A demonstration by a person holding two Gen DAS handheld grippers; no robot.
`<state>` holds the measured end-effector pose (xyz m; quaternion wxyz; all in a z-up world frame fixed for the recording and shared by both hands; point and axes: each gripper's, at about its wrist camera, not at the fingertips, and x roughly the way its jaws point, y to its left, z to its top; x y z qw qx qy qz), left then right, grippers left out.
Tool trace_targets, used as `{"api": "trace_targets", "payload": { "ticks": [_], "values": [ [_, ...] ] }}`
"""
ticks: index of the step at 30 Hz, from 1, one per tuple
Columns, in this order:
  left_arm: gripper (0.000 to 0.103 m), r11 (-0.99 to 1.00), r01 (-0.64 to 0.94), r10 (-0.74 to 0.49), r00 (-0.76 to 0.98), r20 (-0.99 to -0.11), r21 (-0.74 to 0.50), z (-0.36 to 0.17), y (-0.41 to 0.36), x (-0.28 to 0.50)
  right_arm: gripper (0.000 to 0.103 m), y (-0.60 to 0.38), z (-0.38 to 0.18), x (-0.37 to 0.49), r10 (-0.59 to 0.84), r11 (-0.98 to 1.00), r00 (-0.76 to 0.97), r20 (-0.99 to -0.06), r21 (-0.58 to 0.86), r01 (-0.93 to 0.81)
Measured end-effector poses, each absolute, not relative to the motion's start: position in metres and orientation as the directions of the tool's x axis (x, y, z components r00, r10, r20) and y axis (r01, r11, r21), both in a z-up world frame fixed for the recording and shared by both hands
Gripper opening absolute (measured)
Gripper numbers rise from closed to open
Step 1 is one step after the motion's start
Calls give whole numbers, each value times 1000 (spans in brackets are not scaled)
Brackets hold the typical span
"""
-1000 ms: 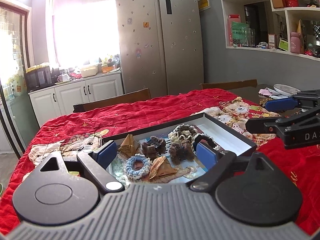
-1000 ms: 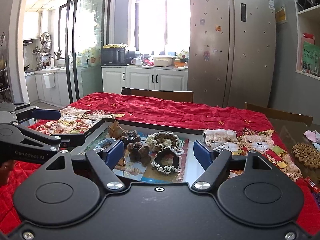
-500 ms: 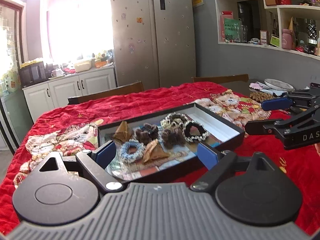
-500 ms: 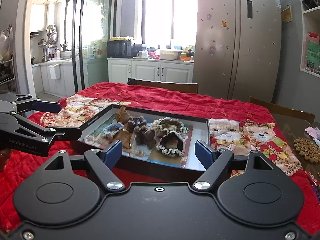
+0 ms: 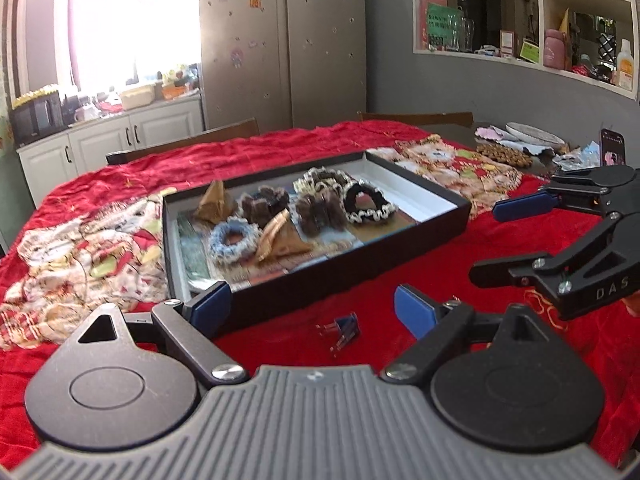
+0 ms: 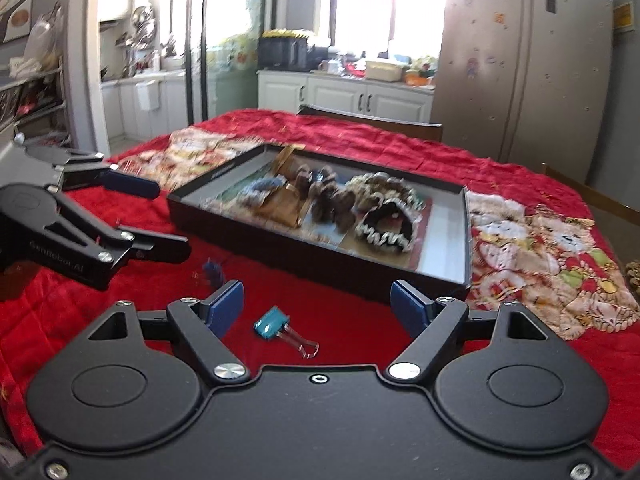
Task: Organize objects
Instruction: 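Move both open tools down toward the binder clips on the red cloth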
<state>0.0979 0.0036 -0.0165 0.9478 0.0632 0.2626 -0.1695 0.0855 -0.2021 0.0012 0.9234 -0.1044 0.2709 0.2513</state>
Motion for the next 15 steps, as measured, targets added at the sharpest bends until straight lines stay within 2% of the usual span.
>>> {"api": "trace_targets", "payload": {
  "ticks": [8,15],
  "values": [
    [93,924,383,-307,768,-562,19,-39,-4,110,78,-193,-27,92,424,803,663,-617,-82,-590],
    [93,921,390,-312,750,-584,8,-52,-7,120,66,-188,-46,102,440,779,627,-643,-74,-623]
  ]
}}
